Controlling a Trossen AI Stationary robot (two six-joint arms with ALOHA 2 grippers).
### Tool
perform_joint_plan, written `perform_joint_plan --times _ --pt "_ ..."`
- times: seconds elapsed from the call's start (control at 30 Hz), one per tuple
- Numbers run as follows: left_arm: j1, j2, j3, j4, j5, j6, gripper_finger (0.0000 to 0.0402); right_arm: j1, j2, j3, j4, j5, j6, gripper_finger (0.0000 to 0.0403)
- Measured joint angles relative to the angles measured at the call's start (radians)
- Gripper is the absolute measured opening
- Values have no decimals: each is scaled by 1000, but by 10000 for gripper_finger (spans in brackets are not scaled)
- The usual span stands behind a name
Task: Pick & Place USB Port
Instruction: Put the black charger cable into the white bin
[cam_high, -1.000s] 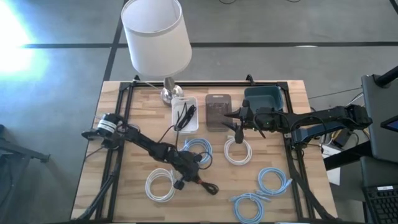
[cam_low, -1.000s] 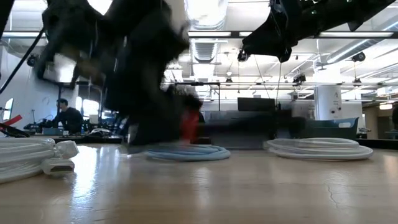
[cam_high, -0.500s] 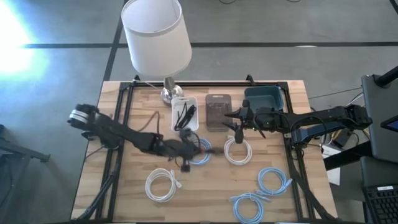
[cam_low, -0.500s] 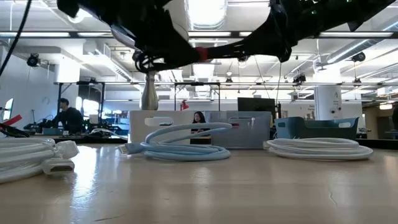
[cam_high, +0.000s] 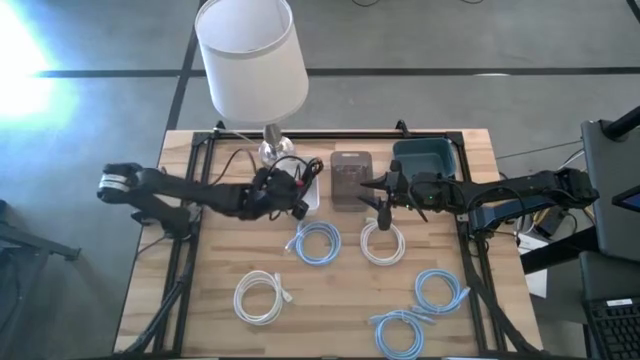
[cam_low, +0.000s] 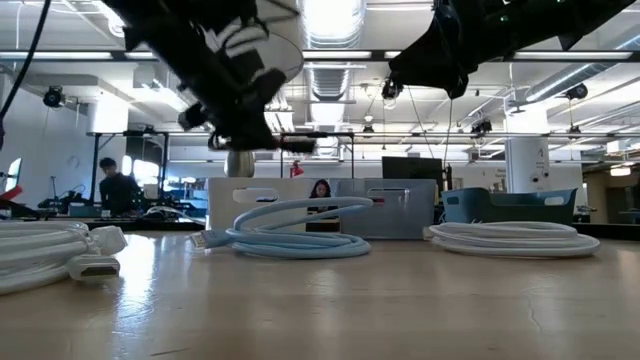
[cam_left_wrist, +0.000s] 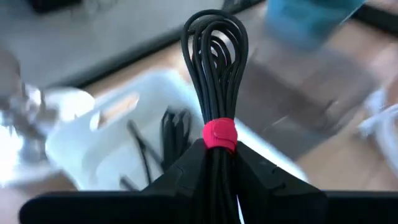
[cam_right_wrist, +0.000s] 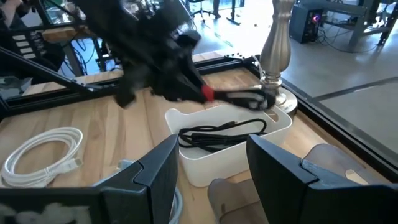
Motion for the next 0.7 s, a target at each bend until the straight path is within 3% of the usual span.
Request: perform_joint_plan --times 0.2,0.7 --pt "87 81 -14 7 113 -130 73 0 0 0 -4 0 -6 182" --pt "147 205 -13 9 114 -140 100 0 0 0 -5 -1 -7 182"
